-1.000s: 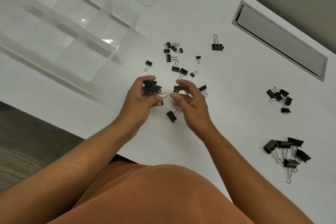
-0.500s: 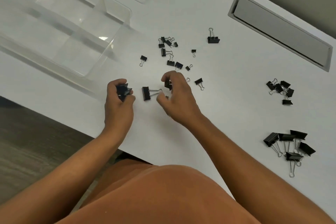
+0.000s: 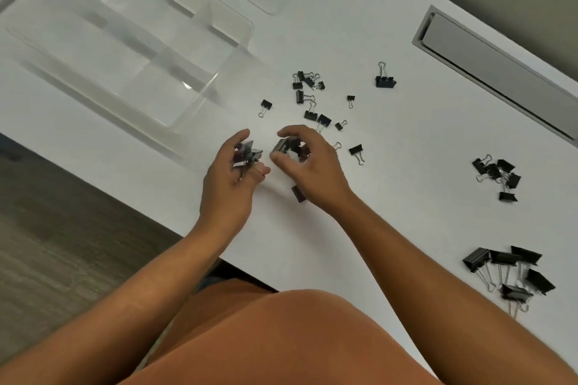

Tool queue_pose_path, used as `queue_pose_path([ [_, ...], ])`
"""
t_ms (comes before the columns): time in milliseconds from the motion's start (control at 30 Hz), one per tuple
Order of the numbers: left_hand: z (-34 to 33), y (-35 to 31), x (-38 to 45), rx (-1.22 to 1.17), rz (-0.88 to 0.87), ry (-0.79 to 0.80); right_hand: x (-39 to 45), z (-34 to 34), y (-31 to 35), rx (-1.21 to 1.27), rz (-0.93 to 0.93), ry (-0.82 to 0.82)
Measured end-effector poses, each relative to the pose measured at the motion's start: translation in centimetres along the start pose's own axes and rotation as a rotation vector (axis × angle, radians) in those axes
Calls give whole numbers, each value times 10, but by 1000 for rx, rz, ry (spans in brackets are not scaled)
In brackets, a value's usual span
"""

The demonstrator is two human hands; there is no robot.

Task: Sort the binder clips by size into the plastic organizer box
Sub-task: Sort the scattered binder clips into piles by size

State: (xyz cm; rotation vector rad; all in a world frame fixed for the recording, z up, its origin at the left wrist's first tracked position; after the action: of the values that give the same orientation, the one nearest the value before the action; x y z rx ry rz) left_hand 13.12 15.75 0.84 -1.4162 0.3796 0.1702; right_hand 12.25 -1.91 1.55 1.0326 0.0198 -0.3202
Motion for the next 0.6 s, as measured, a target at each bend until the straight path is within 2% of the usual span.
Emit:
queue_pose_path([
  [67, -16, -12, -5, 30, -51, 46, -15, 20, -10, 289, -194, -73],
  [167, -54, -24, -16, 105, -114, 160, -47, 41, -32, 712, -456, -94],
  [267, -104, -23, -28, 240, -147, 262, -79, 62, -51, 951, -541, -111],
  [467, -211, -7, -50, 283, -58, 442, -117, 124, -103, 992, -550, -368],
  [600, -265, -1, -45, 252, 2, 453, -115, 172, -138, 673, -556, -500],
])
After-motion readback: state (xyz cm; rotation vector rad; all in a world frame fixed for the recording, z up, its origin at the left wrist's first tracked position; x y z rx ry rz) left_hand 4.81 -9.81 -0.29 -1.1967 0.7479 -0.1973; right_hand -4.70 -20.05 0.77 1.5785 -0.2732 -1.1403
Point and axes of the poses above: each hand's wrist, its own x-axis towards the middle knuckle, its own z-axis out of the back of the hand, y = z × x, the point moved 7 cm from there along x, towards the middle knuckle, and after that the axes turned 3 degrees about -y, right-handed, at the moved point
